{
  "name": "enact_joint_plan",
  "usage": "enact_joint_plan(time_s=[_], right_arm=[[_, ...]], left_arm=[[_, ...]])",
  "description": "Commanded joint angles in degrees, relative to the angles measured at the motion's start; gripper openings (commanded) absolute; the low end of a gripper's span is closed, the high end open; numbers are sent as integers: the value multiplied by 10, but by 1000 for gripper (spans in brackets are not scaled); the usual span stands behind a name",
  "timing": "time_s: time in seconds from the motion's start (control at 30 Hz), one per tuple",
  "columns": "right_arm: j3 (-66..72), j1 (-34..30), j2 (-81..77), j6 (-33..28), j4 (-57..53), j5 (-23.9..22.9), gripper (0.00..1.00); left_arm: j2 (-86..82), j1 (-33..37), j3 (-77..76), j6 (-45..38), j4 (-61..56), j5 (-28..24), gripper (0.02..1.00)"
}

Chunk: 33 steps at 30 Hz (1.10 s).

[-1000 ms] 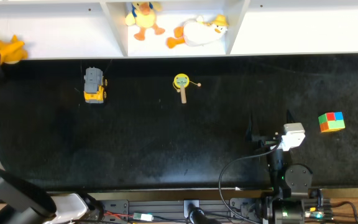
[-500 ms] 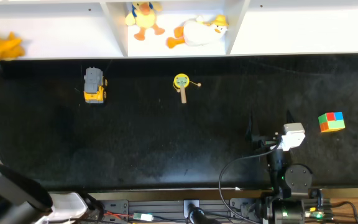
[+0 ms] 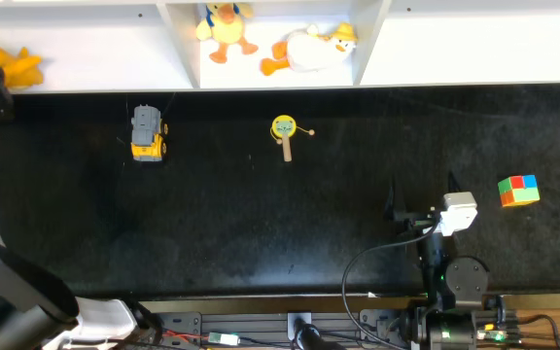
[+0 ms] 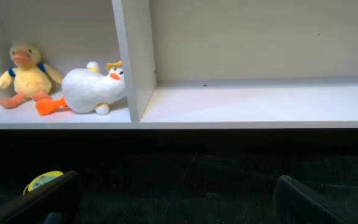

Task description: Store Toys

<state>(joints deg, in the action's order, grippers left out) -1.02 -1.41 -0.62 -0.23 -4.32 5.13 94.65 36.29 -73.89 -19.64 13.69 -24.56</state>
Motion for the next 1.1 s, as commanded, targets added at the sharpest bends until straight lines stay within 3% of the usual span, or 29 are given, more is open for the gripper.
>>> enact_joint_plan(time_s=[0.03, 1.1], right_arm=[[7, 3, 4, -2, 2, -3, 993], [7, 3, 4, -2, 2, -3, 996]], left_arm=[[18, -4, -20, -12, -10, 7, 64], [71, -30, -20, -11, -57, 17, 110]])
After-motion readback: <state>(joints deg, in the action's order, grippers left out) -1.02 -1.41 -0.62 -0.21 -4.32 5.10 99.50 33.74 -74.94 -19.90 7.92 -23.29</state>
